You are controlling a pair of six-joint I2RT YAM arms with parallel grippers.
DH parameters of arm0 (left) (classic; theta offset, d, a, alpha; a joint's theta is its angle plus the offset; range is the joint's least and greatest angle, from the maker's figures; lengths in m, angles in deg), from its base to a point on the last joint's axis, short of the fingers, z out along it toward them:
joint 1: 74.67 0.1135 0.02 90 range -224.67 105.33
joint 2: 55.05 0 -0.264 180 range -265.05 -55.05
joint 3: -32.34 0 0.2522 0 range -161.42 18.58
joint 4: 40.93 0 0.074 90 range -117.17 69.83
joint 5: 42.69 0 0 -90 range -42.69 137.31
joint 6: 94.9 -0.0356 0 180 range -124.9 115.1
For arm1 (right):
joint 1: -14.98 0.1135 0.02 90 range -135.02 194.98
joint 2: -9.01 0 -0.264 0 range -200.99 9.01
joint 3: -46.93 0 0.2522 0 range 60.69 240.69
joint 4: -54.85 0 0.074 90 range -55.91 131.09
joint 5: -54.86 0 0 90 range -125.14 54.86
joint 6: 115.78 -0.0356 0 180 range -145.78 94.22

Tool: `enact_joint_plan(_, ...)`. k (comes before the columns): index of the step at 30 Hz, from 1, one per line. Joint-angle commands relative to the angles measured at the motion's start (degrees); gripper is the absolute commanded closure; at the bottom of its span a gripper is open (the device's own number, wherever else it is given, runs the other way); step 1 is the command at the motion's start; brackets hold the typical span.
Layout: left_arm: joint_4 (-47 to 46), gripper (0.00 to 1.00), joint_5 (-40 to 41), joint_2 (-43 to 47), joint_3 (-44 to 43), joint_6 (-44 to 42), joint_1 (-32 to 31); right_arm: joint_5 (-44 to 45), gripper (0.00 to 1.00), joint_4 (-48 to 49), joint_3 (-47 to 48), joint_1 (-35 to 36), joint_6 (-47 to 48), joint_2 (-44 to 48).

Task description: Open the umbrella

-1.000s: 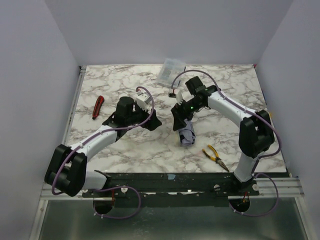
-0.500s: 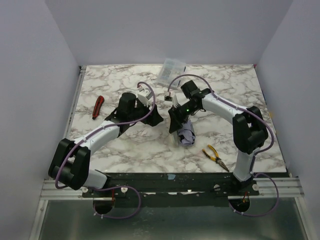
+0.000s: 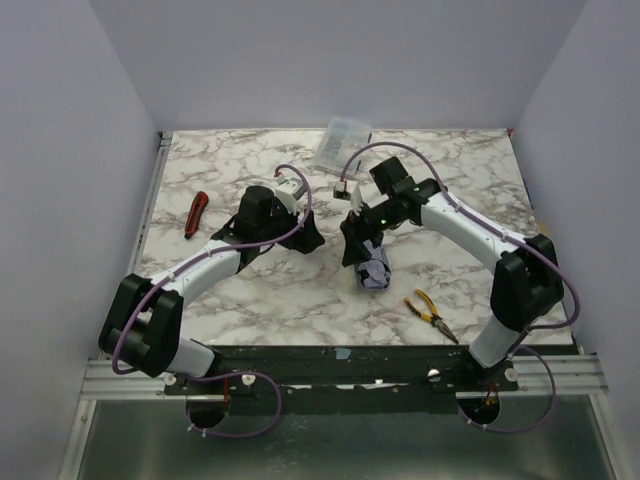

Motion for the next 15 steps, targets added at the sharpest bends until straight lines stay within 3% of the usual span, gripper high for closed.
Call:
enact_joint_plan(1, 0.16, 0.24, 0.92, 0.34, -0.99, -1.42, 0.40, 2.93, 0.18, 0.76, -1.72, -0.88, -1.07, 4.66)
enact_joint_plan(6, -0.06, 0.25, 0.66, 0.29, -0.95, -1.42, 0.40, 7.21, 0.25, 4.75, -3.71, -3.02, -8.35, 8.63)
enact_joint_plan(11, -0.01, 0.25, 0.81, 0.33, -0.94, -1.68, 0.40, 18.33, 0.38, 7.48, -6.00, -4.83, -15.30, 9.87)
enact_joint_plan(15, 0.12, 0.25, 0.91, 0.82, -0.77, -2.08, 0.41, 24.30, 0.43, 10.00, -9.98, -4.97, -17.63, 11.63)
